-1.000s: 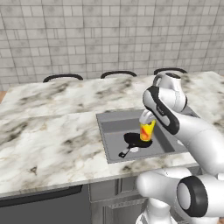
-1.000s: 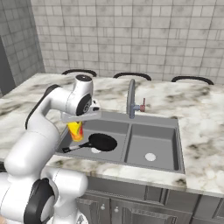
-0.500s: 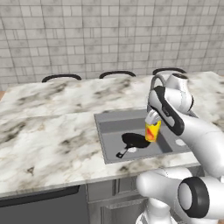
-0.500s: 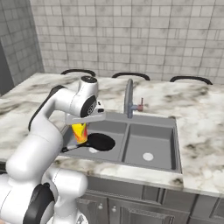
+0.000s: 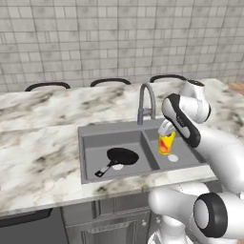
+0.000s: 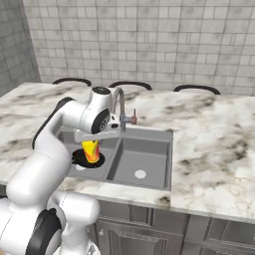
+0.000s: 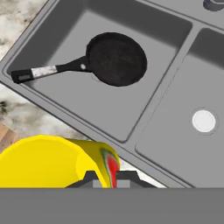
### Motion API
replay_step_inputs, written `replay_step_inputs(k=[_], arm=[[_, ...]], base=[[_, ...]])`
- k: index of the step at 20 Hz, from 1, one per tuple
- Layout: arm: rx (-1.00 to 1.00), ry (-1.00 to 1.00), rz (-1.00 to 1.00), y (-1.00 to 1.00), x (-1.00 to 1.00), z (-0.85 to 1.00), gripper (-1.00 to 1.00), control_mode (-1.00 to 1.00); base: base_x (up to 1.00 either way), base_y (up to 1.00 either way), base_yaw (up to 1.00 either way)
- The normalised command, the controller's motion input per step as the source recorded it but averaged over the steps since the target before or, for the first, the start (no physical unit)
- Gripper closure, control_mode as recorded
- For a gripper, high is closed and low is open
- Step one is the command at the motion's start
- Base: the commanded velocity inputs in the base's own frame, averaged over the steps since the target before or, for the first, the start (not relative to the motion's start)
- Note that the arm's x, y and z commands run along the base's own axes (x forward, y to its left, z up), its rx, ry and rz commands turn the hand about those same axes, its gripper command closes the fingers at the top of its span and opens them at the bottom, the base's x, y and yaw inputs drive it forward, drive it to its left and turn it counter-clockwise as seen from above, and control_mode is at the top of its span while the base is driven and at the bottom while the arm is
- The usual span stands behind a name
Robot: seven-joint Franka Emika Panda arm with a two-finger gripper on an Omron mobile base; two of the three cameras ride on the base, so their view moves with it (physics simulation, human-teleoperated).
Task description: Place the pan in the left basin and the cup in the right basin of the sink.
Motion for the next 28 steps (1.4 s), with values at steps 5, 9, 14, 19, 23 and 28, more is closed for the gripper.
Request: replay_step_inputs(k=[5, 9, 14, 19, 23, 28], arm=[[0.0, 0.0, 0.0, 0.0, 0.0, 0.0, 1.0, 1.0], [0.0, 0.0, 0.0, 0.0, 0.0, 0.0, 1.0, 1.0], [0.0, 0.0, 0.0, 0.0, 0.0, 0.0, 1.0, 1.0], [0.0, 0.0, 0.0, 0.0, 0.08, -0.07, 1.0, -1.0], [0.0, 0.0, 0.0, 0.0, 0.32, -0.25, 1.0, -1.0], [0.0, 0.0, 0.0, 0.0, 0.45, -0.32, 1.0, -1.0]], base=[[0.0, -0.58, -0.03], [0.0, -0.52, -0.02], [0.02, -0.29, -0.01], [0.07, -0.01, 0.0], [0.0, 0.0, 0.0], [0.0, 0.0, 0.0]])
